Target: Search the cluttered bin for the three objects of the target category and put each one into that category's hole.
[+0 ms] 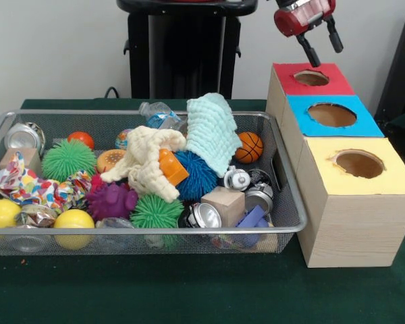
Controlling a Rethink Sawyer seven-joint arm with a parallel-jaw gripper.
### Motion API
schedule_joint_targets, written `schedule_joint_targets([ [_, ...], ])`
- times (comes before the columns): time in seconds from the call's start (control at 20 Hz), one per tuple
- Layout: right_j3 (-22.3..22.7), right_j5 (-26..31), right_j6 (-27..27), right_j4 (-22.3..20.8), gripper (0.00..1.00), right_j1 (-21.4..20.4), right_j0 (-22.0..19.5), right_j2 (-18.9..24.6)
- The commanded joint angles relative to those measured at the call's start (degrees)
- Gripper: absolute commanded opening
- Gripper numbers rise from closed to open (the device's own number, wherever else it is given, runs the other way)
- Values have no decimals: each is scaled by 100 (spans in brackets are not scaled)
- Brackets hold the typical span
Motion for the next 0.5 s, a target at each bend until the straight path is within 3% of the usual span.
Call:
schedule_joint_targets([
  [0.05, 12, 797, 856, -353, 100, -171, 184, 34],
  [0.2, -66, 997, 1445, -589, 100, -111, 408, -257],
  [0.5, 79, 1896, 2324, -557, 100, 199, 917, -842],
])
